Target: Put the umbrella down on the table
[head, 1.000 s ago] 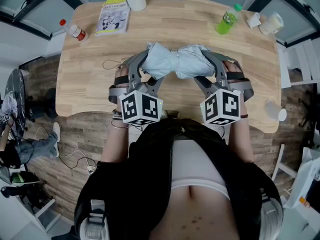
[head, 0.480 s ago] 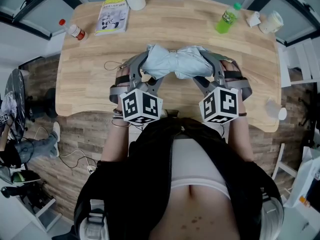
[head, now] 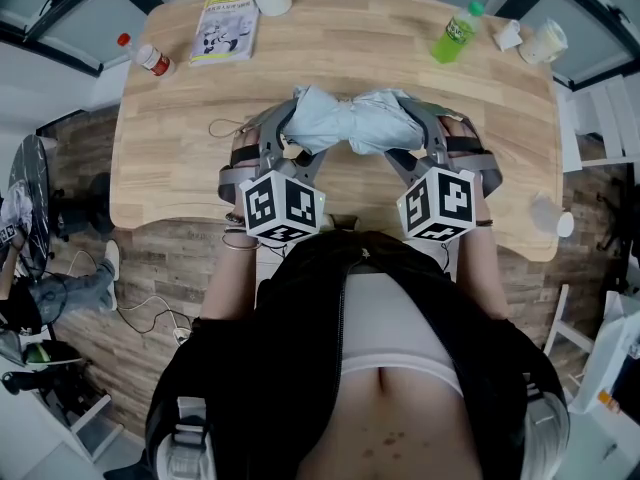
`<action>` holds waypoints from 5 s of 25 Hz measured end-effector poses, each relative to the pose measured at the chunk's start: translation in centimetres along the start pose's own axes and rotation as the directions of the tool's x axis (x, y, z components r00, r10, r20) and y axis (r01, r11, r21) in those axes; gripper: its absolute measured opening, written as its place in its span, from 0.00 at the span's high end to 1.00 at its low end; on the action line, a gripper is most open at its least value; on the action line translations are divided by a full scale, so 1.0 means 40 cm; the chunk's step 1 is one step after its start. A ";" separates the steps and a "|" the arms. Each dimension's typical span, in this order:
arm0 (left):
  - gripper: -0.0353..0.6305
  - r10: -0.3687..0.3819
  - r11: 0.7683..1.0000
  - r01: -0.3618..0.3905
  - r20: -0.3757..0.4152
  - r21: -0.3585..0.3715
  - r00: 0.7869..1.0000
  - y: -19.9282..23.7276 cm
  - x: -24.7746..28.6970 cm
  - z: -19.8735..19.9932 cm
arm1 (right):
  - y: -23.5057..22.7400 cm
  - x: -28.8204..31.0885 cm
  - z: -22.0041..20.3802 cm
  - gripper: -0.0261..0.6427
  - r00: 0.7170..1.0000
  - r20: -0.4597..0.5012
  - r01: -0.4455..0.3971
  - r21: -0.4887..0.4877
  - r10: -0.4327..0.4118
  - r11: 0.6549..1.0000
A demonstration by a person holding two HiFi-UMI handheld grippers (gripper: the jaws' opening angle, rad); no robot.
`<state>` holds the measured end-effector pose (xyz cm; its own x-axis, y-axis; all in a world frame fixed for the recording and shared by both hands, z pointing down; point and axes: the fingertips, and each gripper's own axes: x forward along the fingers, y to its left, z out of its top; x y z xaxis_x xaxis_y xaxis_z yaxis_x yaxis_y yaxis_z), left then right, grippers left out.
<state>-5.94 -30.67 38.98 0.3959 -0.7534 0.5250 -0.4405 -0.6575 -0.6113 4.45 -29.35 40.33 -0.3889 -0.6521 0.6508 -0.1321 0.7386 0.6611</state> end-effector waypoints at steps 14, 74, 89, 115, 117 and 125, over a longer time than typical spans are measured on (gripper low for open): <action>0.46 -0.040 0.999 0.040 -0.024 -0.018 0.999 -0.028 0.009 -0.023 | 0.033 0.016 -0.008 0.42 0.999 -0.019 -0.039 0.014 0.039 0.999; 0.46 -0.169 0.983 0.160 -0.109 -0.092 0.980 -0.122 0.066 -0.096 | 0.130 0.080 -0.050 0.42 0.985 -0.052 -0.165 0.029 0.166 0.986; 0.46 -0.196 0.978 0.185 -0.123 -0.095 0.973 -0.152 0.091 -0.115 | 0.160 0.107 -0.073 0.42 0.978 -0.057 -0.200 0.046 0.203 0.979; 0.47 -0.243 0.966 0.227 -0.137 -0.121 0.960 -0.194 0.121 -0.145 | 0.202 0.143 -0.099 0.42 0.965 -0.065 -0.250 0.058 0.253 0.967; 0.47 -0.246 0.965 0.230 -0.139 -0.123 0.959 -0.195 0.124 -0.147 | 0.203 0.146 -0.100 0.42 0.964 -0.066 -0.254 0.058 0.257 0.966; 0.47 -0.256 0.963 0.239 -0.148 -0.124 0.955 -0.200 0.132 -0.156 | 0.211 0.158 -0.103 0.42 0.960 -0.063 -0.267 0.066 0.271 0.961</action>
<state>-5.37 -29.45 50.33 0.3715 -0.5530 0.7458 -0.4294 -0.8146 -0.3901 4.62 -27.94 51.56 -0.3517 -0.4369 0.8279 -0.0836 0.8955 0.4371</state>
